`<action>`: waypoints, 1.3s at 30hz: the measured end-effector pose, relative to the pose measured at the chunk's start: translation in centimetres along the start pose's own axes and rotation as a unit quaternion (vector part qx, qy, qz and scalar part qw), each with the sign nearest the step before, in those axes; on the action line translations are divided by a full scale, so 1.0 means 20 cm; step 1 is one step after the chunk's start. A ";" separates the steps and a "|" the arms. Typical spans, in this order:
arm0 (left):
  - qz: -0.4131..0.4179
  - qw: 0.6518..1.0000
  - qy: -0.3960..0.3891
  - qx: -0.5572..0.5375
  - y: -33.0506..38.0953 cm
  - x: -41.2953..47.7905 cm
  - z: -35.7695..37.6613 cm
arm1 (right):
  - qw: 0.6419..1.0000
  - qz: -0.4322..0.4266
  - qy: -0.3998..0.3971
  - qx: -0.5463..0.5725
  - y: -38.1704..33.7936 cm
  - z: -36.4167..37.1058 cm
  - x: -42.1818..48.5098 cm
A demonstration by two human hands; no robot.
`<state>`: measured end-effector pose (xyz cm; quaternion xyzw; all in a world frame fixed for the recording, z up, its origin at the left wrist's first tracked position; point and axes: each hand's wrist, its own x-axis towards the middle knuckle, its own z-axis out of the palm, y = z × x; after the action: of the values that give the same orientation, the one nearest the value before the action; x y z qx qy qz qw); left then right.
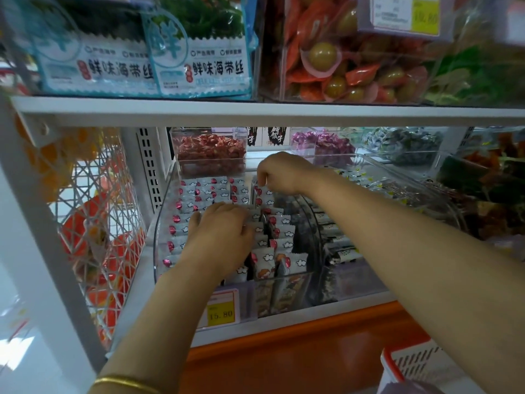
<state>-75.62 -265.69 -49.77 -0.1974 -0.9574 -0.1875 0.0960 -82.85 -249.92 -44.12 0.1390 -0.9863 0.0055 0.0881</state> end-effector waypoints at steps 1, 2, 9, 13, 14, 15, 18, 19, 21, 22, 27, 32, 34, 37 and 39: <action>0.000 1.000 -0.001 -0.002 0.00 0.00 0.00 | 1.000 0.002 -0.015 -0.016 -0.01 0.02 0.02; -0.001 1.000 -0.001 -0.004 0.00 0.00 -0.01 | 0.999 0.006 -0.033 -0.034 -0.01 0.04 0.03; -0.005 0.999 0.012 -0.035 -0.02 -0.01 -0.02 | 0.999 0.030 0.010 -0.030 -0.03 0.08 0.00; -0.028 0.996 0.037 -0.073 -0.02 -0.02 -0.04 | 0.992 0.045 0.118 0.025 -0.01 -0.03 -0.09; -0.033 0.995 0.050 -0.085 -0.02 -0.02 -0.05 | 0.987 0.056 0.148 0.037 0.00 -0.05 -0.13; -0.035 0.993 0.063 -0.094 -0.01 -0.03 -0.06 | 0.981 0.070 0.176 0.043 0.00 -0.06 -0.17; -0.032 0.985 0.105 -0.136 -0.01 -0.06 -0.08 | 0.950 0.108 0.270 0.110 0.00 -0.07 -0.31; -0.029 0.979 0.120 -0.160 0.00 -0.07 -0.08 | 0.934 0.116 0.301 0.154 0.00 -0.07 -0.36; -0.032 0.967 0.131 -0.215 0.01 -0.08 -0.09 | 0.897 0.135 0.344 0.242 -0.02 -0.07 -0.45; -0.038 0.960 0.125 -0.249 0.01 -0.09 -0.09 | 0.879 0.146 0.350 0.289 -0.04 -0.07 -0.49; -0.087 0.872 0.061 -0.477 0.03 -0.12 -0.09 | 0.761 0.174 0.281 0.558 -0.16 -0.03 -0.63; -0.133 0.777 0.054 -0.612 0.01 -0.17 -0.12 | 0.615 0.170 0.209 0.741 -0.19 0.03 -0.71; -0.143 0.757 0.048 -0.636 0.00 -0.18 -0.13 | 0.591 0.191 0.188 0.761 -0.19 0.05 -0.74; -0.147 0.732 0.044 -0.663 -0.01 -0.18 -0.14 | 0.545 0.199 0.156 0.799 -0.18 0.05 -0.76; -0.148 0.715 0.035 -0.682 -0.01 -0.19 -0.14 | 0.519 0.186 0.136 0.823 -0.17 0.05 -0.76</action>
<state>-72.01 -268.26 -48.19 -0.0581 -0.5831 -0.8081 -0.0599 -67.76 -249.16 -47.85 -0.0395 -0.5210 0.8503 0.0641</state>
